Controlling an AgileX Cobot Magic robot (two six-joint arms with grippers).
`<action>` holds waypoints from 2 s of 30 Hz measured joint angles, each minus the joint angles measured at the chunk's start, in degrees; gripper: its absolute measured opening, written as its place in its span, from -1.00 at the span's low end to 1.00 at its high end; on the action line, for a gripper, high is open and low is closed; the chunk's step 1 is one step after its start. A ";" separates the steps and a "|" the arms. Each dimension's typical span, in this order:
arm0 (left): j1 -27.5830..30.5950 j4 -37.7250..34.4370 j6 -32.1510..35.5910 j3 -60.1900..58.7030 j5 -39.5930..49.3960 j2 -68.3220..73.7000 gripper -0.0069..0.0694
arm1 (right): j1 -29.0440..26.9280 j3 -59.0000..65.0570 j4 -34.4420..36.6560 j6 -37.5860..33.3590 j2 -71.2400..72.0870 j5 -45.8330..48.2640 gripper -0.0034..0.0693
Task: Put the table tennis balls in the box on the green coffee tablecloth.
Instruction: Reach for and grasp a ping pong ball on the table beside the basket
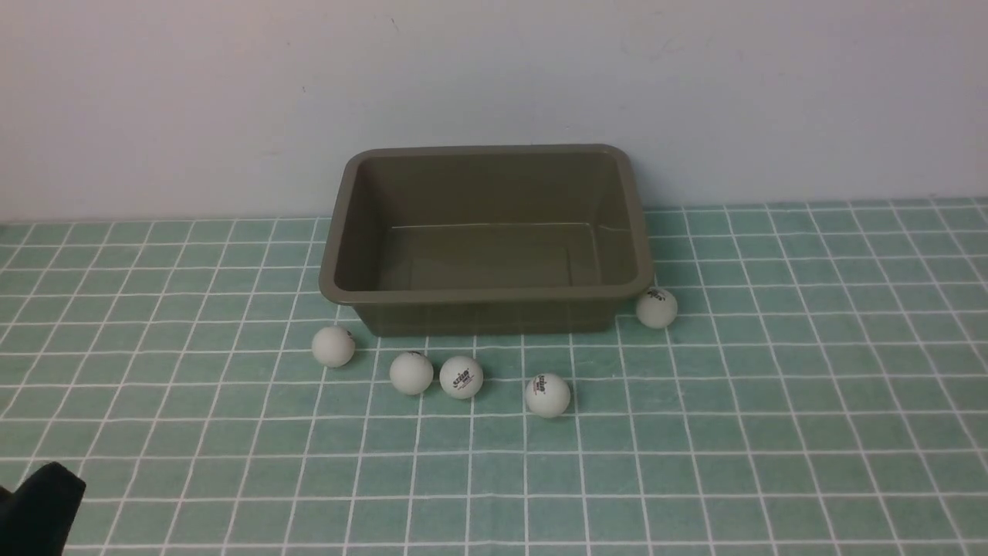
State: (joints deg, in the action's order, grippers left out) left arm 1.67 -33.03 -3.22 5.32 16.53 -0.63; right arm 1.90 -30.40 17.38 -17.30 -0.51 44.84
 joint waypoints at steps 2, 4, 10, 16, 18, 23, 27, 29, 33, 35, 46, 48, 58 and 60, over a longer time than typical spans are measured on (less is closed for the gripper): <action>-0.12 -0.04 5.90 6.52 6.16 1.30 0.27 | 0.00 0.00 0.00 -1.88 -0.57 -0.06 0.14; -0.12 -0.04 11.81 12.45 11.32 5.16 0.27 | 0.00 0.00 0.33 -2.49 -1.61 -0.22 0.14; -0.12 0.39 28.88 27.00 20.17 24.65 0.27 | 0.00 0.00 7.64 -3.15 -5.26 0.00 0.14; -0.12 -2.63 44.83 34.26 20.55 46.00 0.27 | 0.00 0.00 15.41 -9.25 -7.41 0.19 0.14; -0.17 -6.00 48.77 35.60 20.05 52.88 0.27 | 0.00 0.00 17.15 -12.65 -7.41 1.08 0.14; -0.23 -12.15 60.36 41.37 20.08 71.88 0.27 | 0.00 0.00 18.04 -15.23 -7.41 3.99 0.14; -0.23 -13.21 63.71 49.05 24.42 84.43 0.31 | 0.00 0.00 17.74 -15.34 -7.41 4.51 0.14; -0.23 -13.30 64.16 52.99 26.93 89.63 0.38 | 0.00 0.00 17.49 -15.34 -7.41 4.98 0.14; -0.23 -12.99 64.34 59.23 30.94 97.38 0.48 | 0.00 0.00 17.09 -15.34 -7.41 5.74 0.14; -0.23 -11.82 64.45 61.25 31.94 99.89 0.49 | 0.00 0.00 17.09 -15.34 -7.41 5.74 0.14; -0.33 -1.80 64.51 64.21 28.28 106.24 0.50 | 0.00 0.00 17.09 -15.34 -7.41 5.72 0.14; -0.45 -1.73 64.61 64.37 26.90 106.70 0.50 | 0.00 0.00 17.09 -15.34 -7.41 5.72 0.14; -0.51 -7.99 72.01 64.39 23.38 109.59 0.50 | 0.00 0.00 17.09 -15.34 -7.41 5.67 0.14; -0.57 -13.01 77.37 64.39 22.24 110.46 0.50 | 0.00 0.00 17.09 -15.34 -7.41 5.67 0.14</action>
State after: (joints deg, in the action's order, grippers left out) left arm 1.10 -46.04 74.15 69.70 38.77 109.83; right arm 1.90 -30.40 34.47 -32.64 -7.92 50.51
